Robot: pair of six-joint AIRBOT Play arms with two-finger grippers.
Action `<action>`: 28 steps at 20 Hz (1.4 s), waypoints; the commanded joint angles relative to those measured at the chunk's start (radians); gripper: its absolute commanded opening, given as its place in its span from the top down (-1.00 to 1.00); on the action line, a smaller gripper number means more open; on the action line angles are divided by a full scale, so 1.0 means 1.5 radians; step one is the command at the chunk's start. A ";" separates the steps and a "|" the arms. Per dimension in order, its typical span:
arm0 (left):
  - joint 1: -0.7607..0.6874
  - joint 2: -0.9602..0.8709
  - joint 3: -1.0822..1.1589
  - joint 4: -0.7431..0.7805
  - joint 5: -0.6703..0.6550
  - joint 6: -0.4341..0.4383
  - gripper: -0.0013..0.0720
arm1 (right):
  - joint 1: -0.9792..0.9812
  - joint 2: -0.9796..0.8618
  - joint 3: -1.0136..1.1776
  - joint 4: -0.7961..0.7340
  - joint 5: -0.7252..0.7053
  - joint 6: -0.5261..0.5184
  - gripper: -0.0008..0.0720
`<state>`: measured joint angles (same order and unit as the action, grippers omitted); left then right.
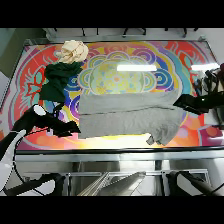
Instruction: Fold the shirts.
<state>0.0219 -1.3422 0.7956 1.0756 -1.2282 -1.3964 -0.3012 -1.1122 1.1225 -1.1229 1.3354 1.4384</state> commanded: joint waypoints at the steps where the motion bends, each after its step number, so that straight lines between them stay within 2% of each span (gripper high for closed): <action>1: 0.001 -0.040 -0.015 -0.039 0.018 0.030 -0.66 | 0.000 0.041 -0.006 0.004 0.000 -0.002 -0.95; 9: -0.011 -0.091 -0.015 -0.149 0.047 0.072 -0.66 | -0.001 0.049 -0.006 0.003 0.000 -0.002 -0.95; 10: -0.011 -0.091 -0.015 -0.154 0.054 0.073 -0.60 | -0.001 0.049 -0.006 0.001 0.000 -0.002 -0.95; 11: -0.011 -0.087 -0.015 -0.156 0.061 0.075 0.45 | -0.001 0.049 -0.006 0.000 0.001 -0.002 -0.95; 12: -0.011 -0.081 -0.015 -0.158 0.064 0.084 0.94 | -0.001 0.049 -0.008 -0.013 0.010 -0.007 -0.95; 15: -0.003 -0.028 -0.015 -0.133 0.058 0.105 0.94 | -0.023 0.068 -0.093 -0.082 0.021 -0.031 -0.95; 21: 0.075 0.106 -0.015 -0.101 0.011 0.103 0.94 | -0.160 0.101 -0.288 0.005 -0.043 -0.047 -0.95; 24: 0.077 0.121 -0.015 -0.109 0.025 0.103 0.94 | -0.191 0.099 -0.372 0.023 -0.120 -0.072 -0.95; 28: 0.077 0.120 -0.015 -0.108 0.018 0.103 0.94 | -0.197 0.069 -0.428 0.124 -0.172 -0.121 -0.95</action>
<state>0.1329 -1.1725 0.7723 0.9154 -1.1969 -1.2434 -0.5804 -0.9833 0.5480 -1.0359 1.1446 1.3113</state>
